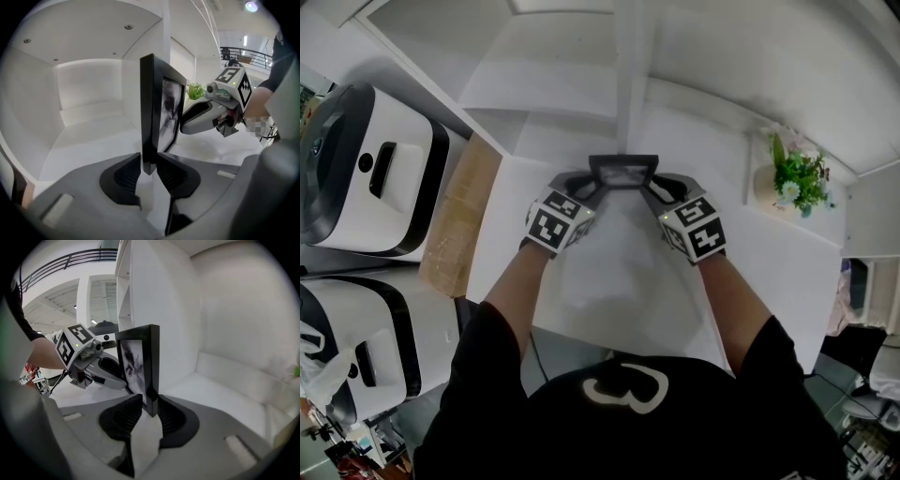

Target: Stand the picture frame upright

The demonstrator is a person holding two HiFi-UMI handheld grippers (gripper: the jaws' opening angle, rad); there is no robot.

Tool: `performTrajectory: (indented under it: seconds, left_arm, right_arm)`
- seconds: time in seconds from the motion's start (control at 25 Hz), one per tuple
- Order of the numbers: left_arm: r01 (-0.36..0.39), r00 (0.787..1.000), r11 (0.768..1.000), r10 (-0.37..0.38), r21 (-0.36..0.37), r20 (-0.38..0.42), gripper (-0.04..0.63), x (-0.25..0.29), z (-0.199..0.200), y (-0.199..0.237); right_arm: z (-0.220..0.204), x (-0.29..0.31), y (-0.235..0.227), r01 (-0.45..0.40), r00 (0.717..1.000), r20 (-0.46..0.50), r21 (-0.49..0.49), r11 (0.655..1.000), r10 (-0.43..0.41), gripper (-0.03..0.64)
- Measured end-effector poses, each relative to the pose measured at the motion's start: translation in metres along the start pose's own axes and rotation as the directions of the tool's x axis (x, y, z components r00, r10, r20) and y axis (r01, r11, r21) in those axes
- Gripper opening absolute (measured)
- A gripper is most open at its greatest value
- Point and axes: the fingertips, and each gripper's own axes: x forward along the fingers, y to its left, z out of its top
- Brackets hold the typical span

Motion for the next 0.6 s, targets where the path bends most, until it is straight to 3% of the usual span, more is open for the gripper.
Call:
performTrajectory:
  seconds: [0.6]
  left_arm:
    - [0.03,0.999,0.999,-0.029,-0.02,0.045,0.213,-0.012,0.009,-0.007]
  right_arm:
    - [0.002,-0.012,-0.004,0.036,0.999,0.001,-0.005,0.999,-0.036,0.14]
